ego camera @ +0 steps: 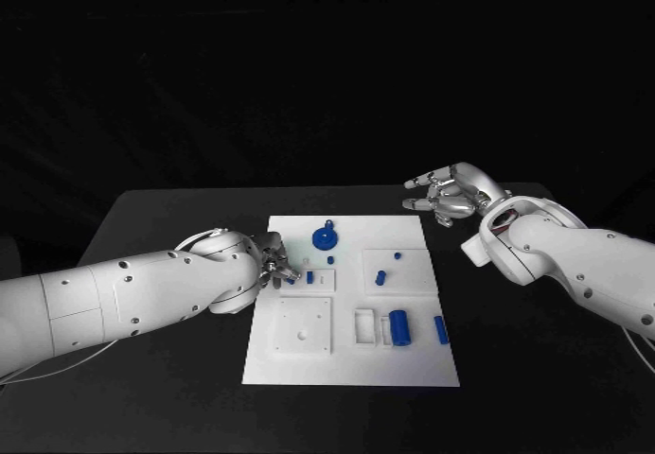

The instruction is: Assemble the parts on the task board

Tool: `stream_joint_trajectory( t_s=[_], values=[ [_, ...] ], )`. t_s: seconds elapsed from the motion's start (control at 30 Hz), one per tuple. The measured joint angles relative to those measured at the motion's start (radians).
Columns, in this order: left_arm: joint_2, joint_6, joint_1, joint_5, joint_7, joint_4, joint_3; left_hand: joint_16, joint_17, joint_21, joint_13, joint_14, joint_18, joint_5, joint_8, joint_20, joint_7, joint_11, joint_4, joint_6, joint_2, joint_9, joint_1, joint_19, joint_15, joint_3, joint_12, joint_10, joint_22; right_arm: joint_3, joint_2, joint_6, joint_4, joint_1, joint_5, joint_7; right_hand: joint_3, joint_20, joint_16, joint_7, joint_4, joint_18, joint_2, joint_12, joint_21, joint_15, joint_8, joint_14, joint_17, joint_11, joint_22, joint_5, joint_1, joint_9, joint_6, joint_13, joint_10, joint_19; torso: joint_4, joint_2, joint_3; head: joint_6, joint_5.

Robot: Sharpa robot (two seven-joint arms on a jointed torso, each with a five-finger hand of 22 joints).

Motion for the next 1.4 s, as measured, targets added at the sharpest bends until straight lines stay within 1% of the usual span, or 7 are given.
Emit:
stream_joint_trajectory(
  t_s=[0.17,0.37,0.57,1.03,1.33,1.4],
  values=[
    [-0.005,-0.007,-0.001,-0.004,0.001,0.007,0.000,0.000,0.004,0.000,0.000,0.000,0.000,0.001,-0.005,0.000,0.000,0.000,0.000,0.000,0.000,-0.001,0.000,0.000,0.000,0.000,0.000,0.000,0.000,0.000,0.000,0.000,0.000,0.000,0.000,0.000,0.000,0.000,0.000,0.000,0.000,0.000,0.000,0.000,0.000,0.000,0.000,0.000,0.000,0.000,0.000,0.000,0.000,0.000,0.000,0.000,0.000,0.000,0.0001,0.000,-0.0001,-0.002,0.000],
    [-0.013,-0.021,-0.003,-0.010,0.004,0.018,-0.001,0.007,0.011,0.000,0.000,0.004,0.000,0.006,-0.001,0.000,0.000,0.000,0.000,0.000,0.001,-0.001,0.001,0.000,-0.004,0.000,0.000,0.000,0.000,0.000,0.000,0.000,0.000,0.000,0.000,0.000,0.000,0.000,0.000,0.000,0.000,0.000,0.000,0.000,0.000,0.000,0.000,0.000,0.000,0.000,0.000,0.000,0.000,0.000,0.000,0.000,0.000,0.000,0.0008,0.000,-0.0006,-0.003,0.000],
    [-0.021,-0.039,-0.005,-0.013,0.007,0.024,-0.003,0.007,0.014,0.000,0.000,0.005,0.000,0.010,0.003,0.000,0.000,-0.003,0.000,0.000,0.001,0.002,0.001,0.000,-0.002,0.000,0.000,0.004,0.000,0.000,0.000,0.000,0.000,-0.001,0.000,0.001,0.000,0.000,0.000,0.000,0.000,0.000,0.000,0.000,0.000,0.000,0.000,0.000,0.000,0.000,0.000,0.000,0.000,0.000,0.000,0.000,0.000,0.000,0.0009,0.000,-0.0006,-0.003,0.000],
    [-0.021,-0.061,-0.009,-0.014,0.014,0.025,-0.004,0.007,0.017,0.000,0.000,0.006,0.000,0.010,0.003,0.000,0.000,-0.003,0.000,0.000,0.001,0.003,0.001,0.000,-0.002,0.000,0.004,0.004,0.000,0.000,0.001,0.000,-0.001,-0.001,0.000,0.001,0.000,0.000,0.000,0.000,0.000,0.000,0.000,0.000,0.000,0.000,0.000,0.000,0.000,0.000,0.000,0.000,0.000,0.000,0.000,0.000,0.000,0.000,0.0006,0.000,0.0000,-0.004,0.003],
    [-0.020,-0.069,-0.010,-0.014,0.023,0.025,-0.004,0.007,0.016,0.000,0.000,0.006,0.000,0.009,0.007,0.000,0.000,-0.006,0.000,0.000,0.001,0.004,0.001,0.000,-0.002,0.000,0.004,0.001,0.000,0.000,0.001,0.000,-0.001,-0.001,0.000,0.001,0.000,0.000,0.000,0.000,0.000,0.000,0.000,0.000,0.000,0.000,0.000,0.000,0.000,0.000,0.000,0.000,0.000,0.000,0.000,0.000,0.000,0.000,0.0002,0.000,-0.0001,-0.002,0.001],
    [-0.020,-0.070,-0.010,-0.014,0.025,0.024,-0.004,0.007,0.016,0.000,-0.001,0.006,0.000,0.009,0.007,0.000,0.000,-0.006,0.000,0.000,0.001,0.003,0.001,0.000,-0.002,0.000,0.004,0.001,0.000,0.000,0.001,0.000,-0.001,-0.001,0.000,0.001,0.000,0.000,0.000,0.000,0.000,0.000,0.000,0.000,0.000,0.000,0.000,0.000,0.000,0.000,0.000,0.000,0.000,0.000,0.000,0.000,0.000,0.000,0.0002,0.000,0.0004,-0.002,0.001]
  ],
)
